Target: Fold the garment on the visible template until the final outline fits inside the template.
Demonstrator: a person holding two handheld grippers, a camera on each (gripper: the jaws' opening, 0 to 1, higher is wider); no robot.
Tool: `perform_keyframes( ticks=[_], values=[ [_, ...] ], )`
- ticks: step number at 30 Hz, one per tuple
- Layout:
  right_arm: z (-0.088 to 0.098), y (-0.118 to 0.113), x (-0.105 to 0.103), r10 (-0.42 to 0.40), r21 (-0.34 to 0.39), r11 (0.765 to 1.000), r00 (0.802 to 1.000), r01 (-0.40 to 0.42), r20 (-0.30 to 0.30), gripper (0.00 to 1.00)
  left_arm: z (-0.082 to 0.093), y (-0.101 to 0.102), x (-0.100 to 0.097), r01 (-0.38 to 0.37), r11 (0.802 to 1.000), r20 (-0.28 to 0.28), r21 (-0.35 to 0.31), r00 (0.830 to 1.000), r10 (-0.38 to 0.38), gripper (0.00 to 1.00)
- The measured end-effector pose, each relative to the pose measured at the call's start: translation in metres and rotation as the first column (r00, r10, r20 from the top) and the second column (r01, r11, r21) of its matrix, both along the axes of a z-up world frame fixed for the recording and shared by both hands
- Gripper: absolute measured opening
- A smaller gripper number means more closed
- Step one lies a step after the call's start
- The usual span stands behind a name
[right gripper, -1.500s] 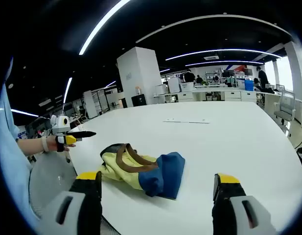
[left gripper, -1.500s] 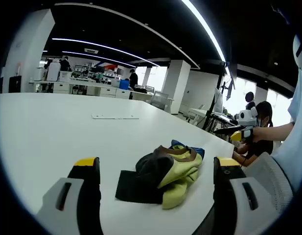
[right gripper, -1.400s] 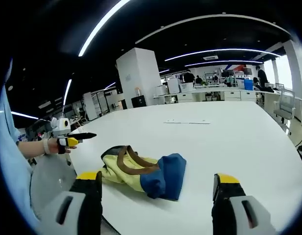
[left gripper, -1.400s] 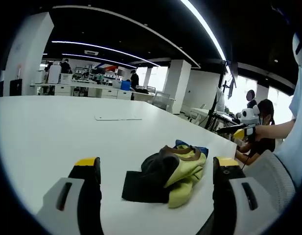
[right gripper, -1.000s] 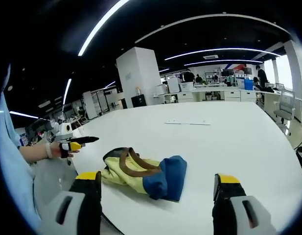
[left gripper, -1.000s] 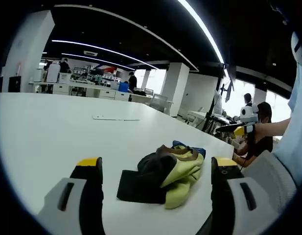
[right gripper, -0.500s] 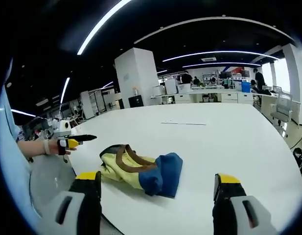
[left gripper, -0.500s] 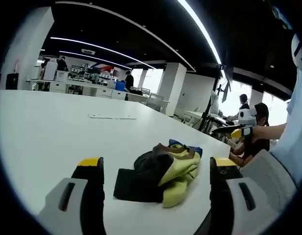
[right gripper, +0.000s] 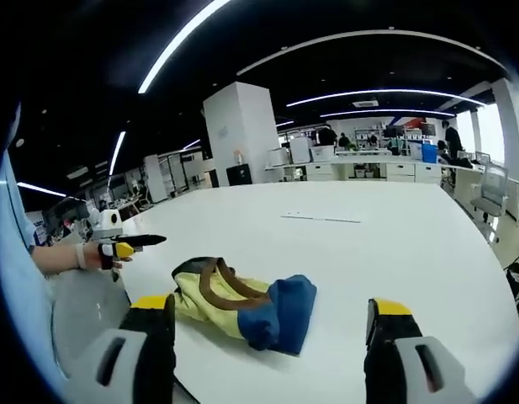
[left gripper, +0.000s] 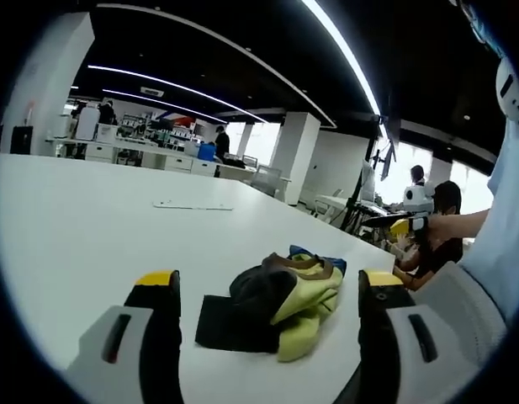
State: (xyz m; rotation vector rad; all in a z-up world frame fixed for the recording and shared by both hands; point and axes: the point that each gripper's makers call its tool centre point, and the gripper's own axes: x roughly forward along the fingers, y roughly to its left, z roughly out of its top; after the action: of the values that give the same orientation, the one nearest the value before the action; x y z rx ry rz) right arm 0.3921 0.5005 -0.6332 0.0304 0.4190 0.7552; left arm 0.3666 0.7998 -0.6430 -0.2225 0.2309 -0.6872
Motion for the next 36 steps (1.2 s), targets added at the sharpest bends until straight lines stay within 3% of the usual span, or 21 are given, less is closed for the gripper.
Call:
perform_keyframes(
  ticks=[6, 24, 29, 36],
  values=[
    [0.000, -0.008, 0.003, -0.025, 0.018, 1.000, 1.000, 0.024, 0.002, 0.96, -0.007, -0.007, -0.003, 0.022, 1.000, -0.037, -0.001, 0.999, -0.022, 0.84],
    [0.002, 0.002, 0.015, 0.011, 0.033, 0.999, 1.000, -0.011, 0.006, 0.95, -0.004, -0.007, -0.003, 0.013, 1.000, -0.039, -0.008, 0.999, -0.013, 0.81],
    [0.000, 0.000, 0.011, 0.017, 0.032, 0.999, 1.000, -0.017, 0.006, 0.95, -0.010, -0.006, -0.002, -0.011, 1.000, -0.071, -0.021, 0.997, 0.010, 0.81],
    [0.006, -0.005, 0.014, -0.028, 0.092, 0.995, 0.999, 0.026, 0.023, 0.95, -0.010, -0.008, -0.002, -0.016, 0.999, -0.079, -0.035, 0.997, 0.013, 0.80]
  ],
)
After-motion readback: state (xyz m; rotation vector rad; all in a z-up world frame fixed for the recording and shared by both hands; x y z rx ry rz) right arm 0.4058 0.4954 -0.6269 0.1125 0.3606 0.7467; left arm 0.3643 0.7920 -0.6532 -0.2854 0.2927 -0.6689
